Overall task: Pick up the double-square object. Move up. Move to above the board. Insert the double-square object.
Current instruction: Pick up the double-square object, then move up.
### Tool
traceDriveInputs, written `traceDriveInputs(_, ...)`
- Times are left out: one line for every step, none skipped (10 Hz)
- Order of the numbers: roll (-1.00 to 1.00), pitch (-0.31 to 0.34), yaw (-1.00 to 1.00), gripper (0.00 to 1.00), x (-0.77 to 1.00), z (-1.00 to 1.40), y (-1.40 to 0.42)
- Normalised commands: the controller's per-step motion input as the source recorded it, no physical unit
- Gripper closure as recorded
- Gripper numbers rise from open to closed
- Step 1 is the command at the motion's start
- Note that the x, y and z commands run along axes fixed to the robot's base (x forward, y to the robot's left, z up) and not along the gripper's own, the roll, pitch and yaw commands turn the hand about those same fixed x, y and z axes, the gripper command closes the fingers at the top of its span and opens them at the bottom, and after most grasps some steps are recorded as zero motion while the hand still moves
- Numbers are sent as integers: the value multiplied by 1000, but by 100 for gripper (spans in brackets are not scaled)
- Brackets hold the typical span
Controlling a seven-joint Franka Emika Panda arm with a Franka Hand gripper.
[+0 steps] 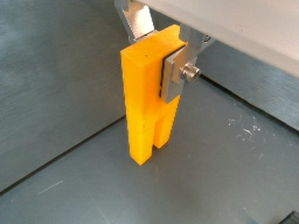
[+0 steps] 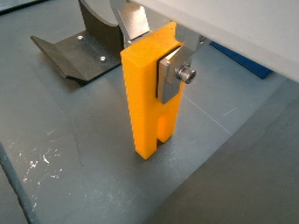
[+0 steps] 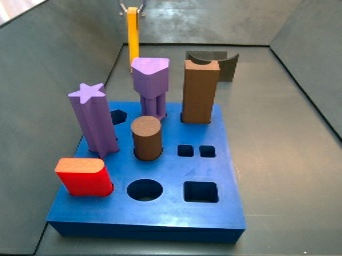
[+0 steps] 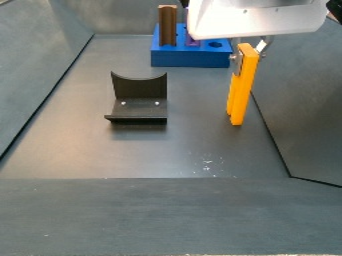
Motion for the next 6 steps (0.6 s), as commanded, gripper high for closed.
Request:
traceDriveInputs(0,0,0,100,0,0,0)
traceDriveInputs(0,0,0,100,0,0,0)
traceDriveInputs(0,0,0,100,0,0,0)
traceDriveInputs(0,0,0,100,0,0,0)
traceDriveInputs(0,0,0,100,0,0,0)
traceDriveInputs(0,0,0,100,0,833,0)
